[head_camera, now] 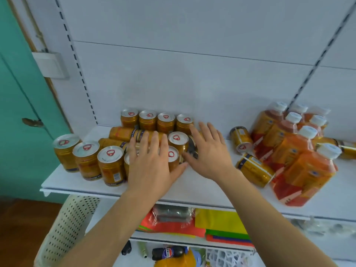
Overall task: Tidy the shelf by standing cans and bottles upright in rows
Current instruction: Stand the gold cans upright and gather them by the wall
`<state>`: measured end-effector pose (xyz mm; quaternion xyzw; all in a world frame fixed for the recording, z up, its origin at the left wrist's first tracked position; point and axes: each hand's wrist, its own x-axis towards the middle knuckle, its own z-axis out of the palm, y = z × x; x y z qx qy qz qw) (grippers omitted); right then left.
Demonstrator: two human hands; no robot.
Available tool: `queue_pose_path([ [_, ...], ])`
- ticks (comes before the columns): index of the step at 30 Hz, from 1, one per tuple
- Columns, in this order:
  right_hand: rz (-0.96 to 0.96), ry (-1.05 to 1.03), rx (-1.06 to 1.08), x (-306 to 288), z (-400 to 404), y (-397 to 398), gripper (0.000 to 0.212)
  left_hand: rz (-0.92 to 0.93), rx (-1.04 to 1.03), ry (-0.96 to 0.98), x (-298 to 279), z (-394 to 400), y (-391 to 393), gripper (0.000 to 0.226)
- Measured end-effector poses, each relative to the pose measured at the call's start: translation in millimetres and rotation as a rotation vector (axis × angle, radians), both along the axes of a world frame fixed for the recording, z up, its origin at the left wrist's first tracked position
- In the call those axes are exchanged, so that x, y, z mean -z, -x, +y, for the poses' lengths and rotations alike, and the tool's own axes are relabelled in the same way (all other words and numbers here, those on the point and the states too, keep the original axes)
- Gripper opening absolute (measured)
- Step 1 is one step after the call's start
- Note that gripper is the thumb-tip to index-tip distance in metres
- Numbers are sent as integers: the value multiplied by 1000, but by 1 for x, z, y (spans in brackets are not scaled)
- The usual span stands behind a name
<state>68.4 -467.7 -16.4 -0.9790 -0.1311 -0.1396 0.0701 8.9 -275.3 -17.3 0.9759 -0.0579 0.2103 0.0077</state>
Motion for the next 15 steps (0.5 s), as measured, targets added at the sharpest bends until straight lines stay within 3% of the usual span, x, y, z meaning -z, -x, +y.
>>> queue_pose_path([
  [5, -135, -99, 80, 10, -26, 57, 81, -81, 214, 79, 0, -32, 5, 82],
  [15, -318, -134, 248, 24, -149, 173, 68, -135, 540, 138, 3, -161, 56, 71],
])
